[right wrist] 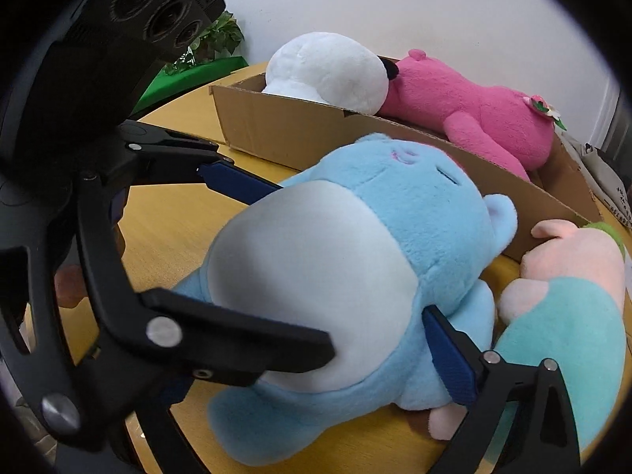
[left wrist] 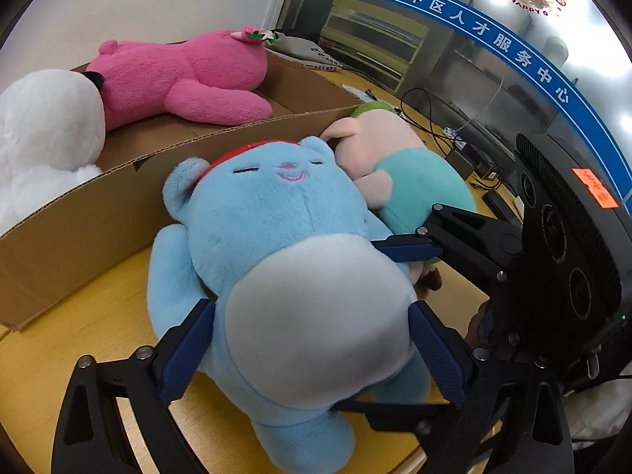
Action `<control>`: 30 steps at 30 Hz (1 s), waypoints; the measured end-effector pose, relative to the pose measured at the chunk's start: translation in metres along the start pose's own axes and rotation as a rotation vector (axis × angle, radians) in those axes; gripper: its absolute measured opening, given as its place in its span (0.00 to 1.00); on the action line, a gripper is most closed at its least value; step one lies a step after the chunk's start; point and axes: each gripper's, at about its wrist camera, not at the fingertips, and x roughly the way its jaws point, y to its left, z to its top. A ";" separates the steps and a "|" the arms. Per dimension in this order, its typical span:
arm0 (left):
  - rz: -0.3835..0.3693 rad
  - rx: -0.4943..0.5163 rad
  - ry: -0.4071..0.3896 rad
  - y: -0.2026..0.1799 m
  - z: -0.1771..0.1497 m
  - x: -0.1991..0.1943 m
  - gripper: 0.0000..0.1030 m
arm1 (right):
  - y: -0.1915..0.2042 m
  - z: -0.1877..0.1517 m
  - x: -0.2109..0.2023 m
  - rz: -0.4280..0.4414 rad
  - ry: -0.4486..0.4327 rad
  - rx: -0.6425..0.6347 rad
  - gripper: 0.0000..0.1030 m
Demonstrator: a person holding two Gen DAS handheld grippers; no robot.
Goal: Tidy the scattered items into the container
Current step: 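Lift the blue bear with both grippers and carry it over the box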
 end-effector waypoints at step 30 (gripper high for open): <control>0.156 0.009 -0.331 -0.016 0.120 -0.129 0.76 | -0.018 0.126 -0.089 -0.064 -0.343 -0.256 0.72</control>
